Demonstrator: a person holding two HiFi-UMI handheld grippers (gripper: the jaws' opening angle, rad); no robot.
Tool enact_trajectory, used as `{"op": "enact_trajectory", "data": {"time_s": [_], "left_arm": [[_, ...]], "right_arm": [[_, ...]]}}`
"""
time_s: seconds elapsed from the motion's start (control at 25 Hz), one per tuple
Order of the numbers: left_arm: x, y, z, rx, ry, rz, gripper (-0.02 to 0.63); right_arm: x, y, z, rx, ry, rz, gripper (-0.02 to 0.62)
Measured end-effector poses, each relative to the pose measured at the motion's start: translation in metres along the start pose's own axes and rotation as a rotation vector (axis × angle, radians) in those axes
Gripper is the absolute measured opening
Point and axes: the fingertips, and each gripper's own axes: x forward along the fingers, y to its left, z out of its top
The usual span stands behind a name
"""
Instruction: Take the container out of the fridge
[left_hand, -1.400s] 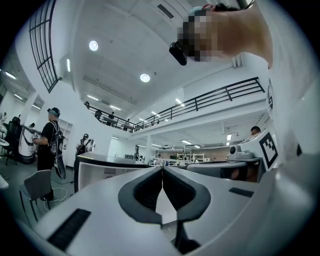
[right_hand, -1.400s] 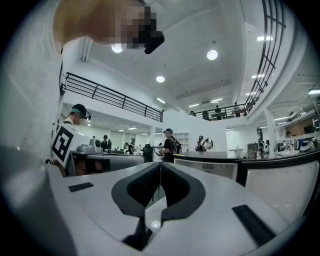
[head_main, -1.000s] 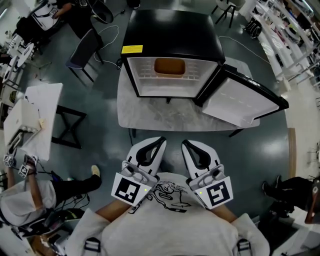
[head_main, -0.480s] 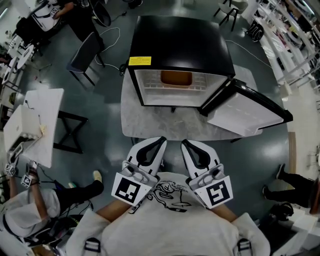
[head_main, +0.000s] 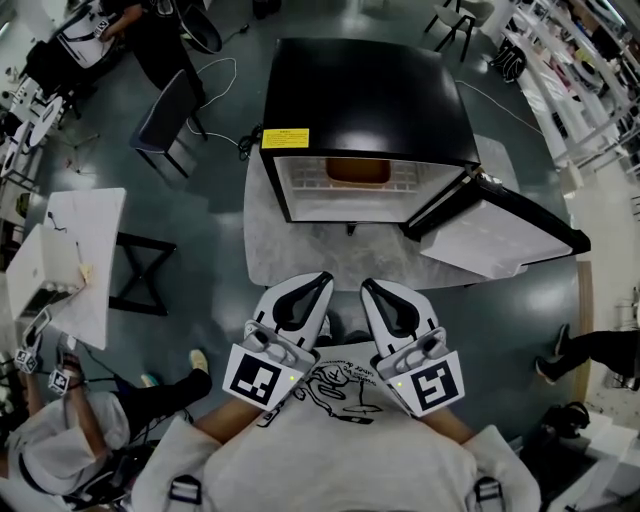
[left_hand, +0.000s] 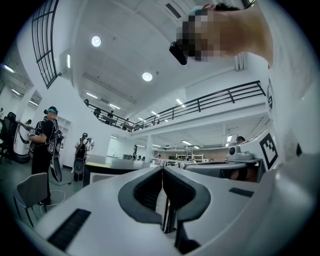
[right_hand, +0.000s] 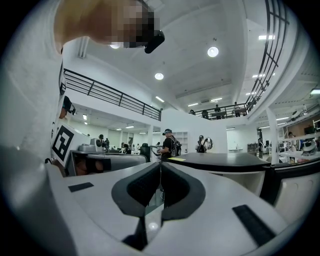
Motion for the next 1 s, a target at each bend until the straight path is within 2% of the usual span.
{"op": "enact_trajectory", "data": {"time_s": [0.68, 1.0], "left_arm": [[0.011, 0.009, -0.005, -0.003, 0.012, -0.019, 0.017], [0.034, 0.004, -0.005, 0.003, 0.018, -0.015, 0.017]], "right_arm": [[0.011, -0.005, -0.005, 0.006, 0.006, -0.011, 0.029], [0.01, -0.031, -0.004, -0.004, 0.001, -0.008, 0.029]]}}
